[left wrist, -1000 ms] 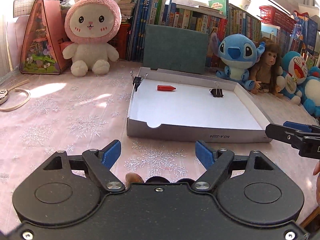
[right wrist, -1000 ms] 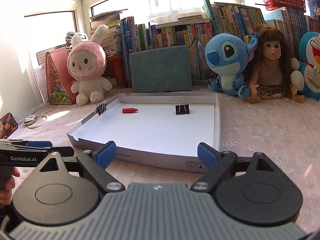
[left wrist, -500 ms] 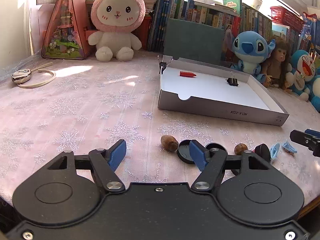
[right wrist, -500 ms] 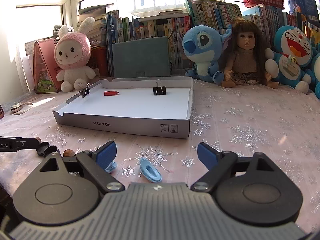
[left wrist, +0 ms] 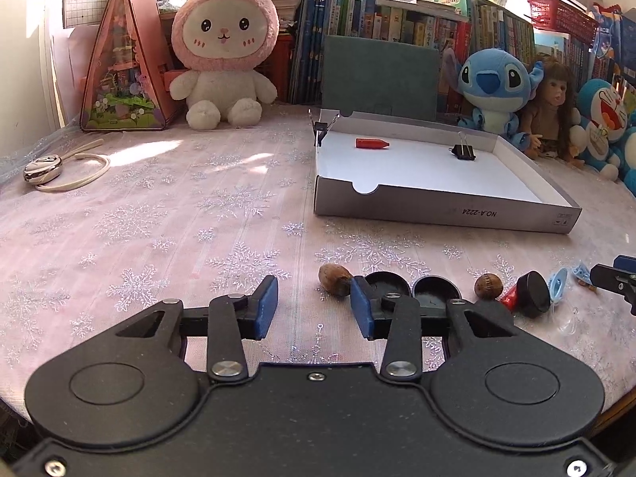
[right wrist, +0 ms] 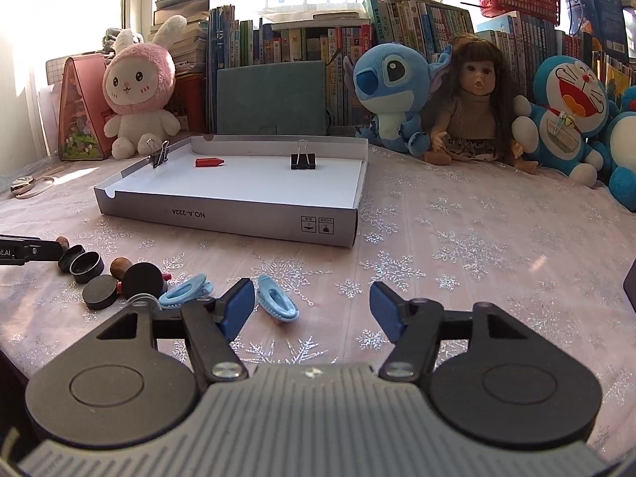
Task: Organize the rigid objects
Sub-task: 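Move the left gripper to the brown nut while the right gripper approaches the light blue clip, then close the left gripper on the brown nut while the right gripper grasps the light blue clip, then carry the brown nut and light blue clip over the white tray with both grippers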
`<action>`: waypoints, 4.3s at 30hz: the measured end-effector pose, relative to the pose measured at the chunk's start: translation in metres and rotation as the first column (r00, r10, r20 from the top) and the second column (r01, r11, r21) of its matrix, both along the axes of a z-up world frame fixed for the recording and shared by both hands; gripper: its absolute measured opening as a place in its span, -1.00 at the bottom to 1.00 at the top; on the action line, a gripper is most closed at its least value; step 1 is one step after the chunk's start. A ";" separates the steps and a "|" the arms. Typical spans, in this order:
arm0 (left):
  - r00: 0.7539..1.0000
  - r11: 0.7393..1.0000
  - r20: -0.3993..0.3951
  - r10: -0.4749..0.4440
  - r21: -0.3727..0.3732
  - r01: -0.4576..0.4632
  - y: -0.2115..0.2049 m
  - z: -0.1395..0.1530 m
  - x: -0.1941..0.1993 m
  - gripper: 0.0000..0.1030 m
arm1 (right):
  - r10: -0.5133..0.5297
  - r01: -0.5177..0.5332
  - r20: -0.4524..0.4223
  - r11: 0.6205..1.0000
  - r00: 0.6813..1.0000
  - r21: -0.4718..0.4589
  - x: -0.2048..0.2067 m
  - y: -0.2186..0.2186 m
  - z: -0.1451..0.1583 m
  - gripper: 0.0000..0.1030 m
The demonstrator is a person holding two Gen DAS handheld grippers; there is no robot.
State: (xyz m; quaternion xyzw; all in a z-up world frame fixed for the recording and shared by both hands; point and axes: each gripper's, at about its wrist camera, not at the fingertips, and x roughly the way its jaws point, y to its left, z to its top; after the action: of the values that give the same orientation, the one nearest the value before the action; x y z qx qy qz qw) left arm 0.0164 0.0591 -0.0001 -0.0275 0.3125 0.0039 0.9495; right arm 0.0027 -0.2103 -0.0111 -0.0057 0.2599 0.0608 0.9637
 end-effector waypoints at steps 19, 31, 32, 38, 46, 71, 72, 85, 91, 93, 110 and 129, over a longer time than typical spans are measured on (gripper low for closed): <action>1.000 1.000 0.008 0.007 -0.024 -0.007 -0.003 -0.004 0.021 -0.46 | 0.057 -0.057 -0.026 0.998 0.998 -0.004 0.004 0.019 -0.007 -0.15; 1.000 0.999 0.011 0.003 -0.040 -0.003 -0.007 -0.006 0.023 -0.59 | 0.074 -0.074 -0.019 0.997 0.997 -0.018 0.005 0.024 -0.007 -0.16; 1.000 0.999 0.011 0.002 -0.040 -0.002 -0.007 -0.006 0.023 -0.59 | 0.071 -0.072 -0.019 0.997 0.997 -0.018 0.005 0.023 -0.007 -0.16; 1.000 0.999 0.010 0.009 -0.038 -0.008 -0.005 -0.005 0.022 -0.59 | 0.050 -0.051 -0.021 0.999 0.999 -0.020 0.005 0.016 -0.007 -0.15; 0.998 0.998 0.018 0.056 -0.043 -0.055 0.005 -0.002 0.023 -0.57 | 0.045 -0.045 -0.021 0.999 0.999 -0.016 0.005 0.014 -0.008 -0.15; 0.998 0.998 0.016 0.065 -0.021 -0.065 -0.004 -0.008 0.055 -0.40 | 0.023 -0.021 0.027 0.997 0.999 -0.070 0.001 0.024 -0.011 -0.11; 0.998 0.998 0.016 0.067 -0.020 -0.067 -0.005 -0.009 0.056 -0.32 | 0.023 -0.021 0.029 0.997 0.999 -0.079 0.001 0.025 -0.011 -0.10; 0.999 0.999 0.036 0.039 -0.005 -0.039 -0.010 -0.010 0.052 -0.62 | 0.040 -0.041 -0.003 0.998 0.999 -0.054 0.006 0.029 -0.010 -0.60; 0.998 1.000 0.057 0.020 -0.008 -0.019 -0.010 0.002 0.044 -0.62 | 0.051 -0.051 -0.001 0.997 0.999 -0.051 0.007 0.033 -0.007 -0.60; 0.998 1.000 0.068 0.013 -0.015 -0.012 -0.010 0.008 0.041 -0.62 | 0.050 -0.050 0.001 0.998 0.999 -0.041 0.006 0.032 -0.004 -0.60; 0.996 0.994 0.051 -0.071 -0.081 0.075 -0.023 0.064 0.104 -0.62 | 0.002 -0.002 -0.005 0.997 1.000 0.075 0.074 0.018 0.047 -0.61; 0.974 0.989 -0.212 -0.082 -0.141 0.052 -0.071 0.047 0.272 -0.62 | -0.113 0.165 -0.207 0.954 0.972 0.252 0.232 -0.004 0.049 -0.61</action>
State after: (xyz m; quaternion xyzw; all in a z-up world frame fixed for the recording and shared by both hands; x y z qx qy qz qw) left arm 0.2883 -0.0115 0.0465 -0.0805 0.4148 -0.0463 0.9052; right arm 0.2349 -0.2139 0.0375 0.1487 0.3397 0.0273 0.9283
